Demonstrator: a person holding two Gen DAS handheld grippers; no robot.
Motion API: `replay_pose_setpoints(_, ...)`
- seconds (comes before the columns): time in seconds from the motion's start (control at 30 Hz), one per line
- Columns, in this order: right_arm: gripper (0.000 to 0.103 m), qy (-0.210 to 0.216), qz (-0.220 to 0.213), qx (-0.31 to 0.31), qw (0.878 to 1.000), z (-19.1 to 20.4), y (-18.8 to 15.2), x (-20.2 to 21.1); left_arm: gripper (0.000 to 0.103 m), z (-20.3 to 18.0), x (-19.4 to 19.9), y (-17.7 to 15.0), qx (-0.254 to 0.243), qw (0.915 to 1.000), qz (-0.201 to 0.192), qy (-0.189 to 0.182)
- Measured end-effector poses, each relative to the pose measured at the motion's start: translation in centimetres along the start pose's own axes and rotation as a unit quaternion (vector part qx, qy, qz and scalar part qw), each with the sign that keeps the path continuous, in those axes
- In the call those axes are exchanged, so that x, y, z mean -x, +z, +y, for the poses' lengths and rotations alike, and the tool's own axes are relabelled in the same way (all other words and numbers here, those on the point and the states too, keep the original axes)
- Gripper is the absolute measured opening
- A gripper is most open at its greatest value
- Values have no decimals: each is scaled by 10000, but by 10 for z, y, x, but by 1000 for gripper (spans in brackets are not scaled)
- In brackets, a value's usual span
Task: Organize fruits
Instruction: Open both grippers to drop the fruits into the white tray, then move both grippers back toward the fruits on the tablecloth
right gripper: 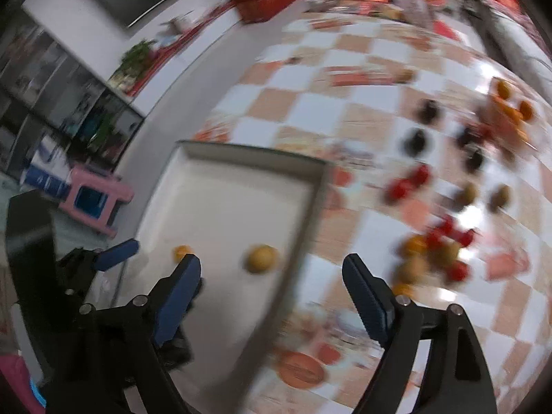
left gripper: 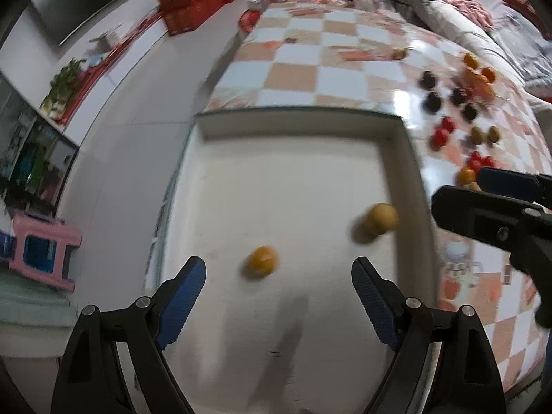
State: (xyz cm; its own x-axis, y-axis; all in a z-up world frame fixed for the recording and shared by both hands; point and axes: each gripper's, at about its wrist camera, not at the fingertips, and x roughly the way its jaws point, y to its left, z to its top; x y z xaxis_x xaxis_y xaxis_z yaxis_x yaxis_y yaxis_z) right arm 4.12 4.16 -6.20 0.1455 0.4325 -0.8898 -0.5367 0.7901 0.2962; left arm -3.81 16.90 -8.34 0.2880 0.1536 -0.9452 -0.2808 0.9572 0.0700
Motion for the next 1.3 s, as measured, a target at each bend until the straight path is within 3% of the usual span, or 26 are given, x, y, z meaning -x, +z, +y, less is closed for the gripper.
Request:
replay_pose_setpoints(0.27, 87, -790, -21, -950, 9923, -97, -46, 34, 88, -72, 22, 16, -605, 9964, -209, -550)
replay_pose_setpoints(0.57, 87, -1193, 137, -1395, 9829, -157, -93, 46, 88, -142, 25, 25, -1148, 9892, -303, -863)
replay_pose_setpoints(0.8, 87, -1264, 204, -1192, 9846, -163, -111, 45, 88, -173, 3, 27, -1312, 9878, -111, -838)
replay_pose_setpoints(1.2, 86, -1187, 290, -797, 9893, -152, -107, 17, 87, -185, -44, 30, -1013, 9924, 306, -627)
replay_pose_setpoints(1.23, 83, -1203, 284, -770, 9893, -150, -106, 16, 84, -186, -46, 30, -989, 9926, 339, -624)
replay_pose_setpoints(1.27, 77, -1259, 260, -718, 9891, -148, -105, 16, 75, -187, -48, 30, -965, 9926, 374, -630)
replay_pose_setpoints(1.3, 73, -1303, 241, -639, 9891, -146, -104, 15, 74, -187, -49, 30, -938, 9926, 379, -677)
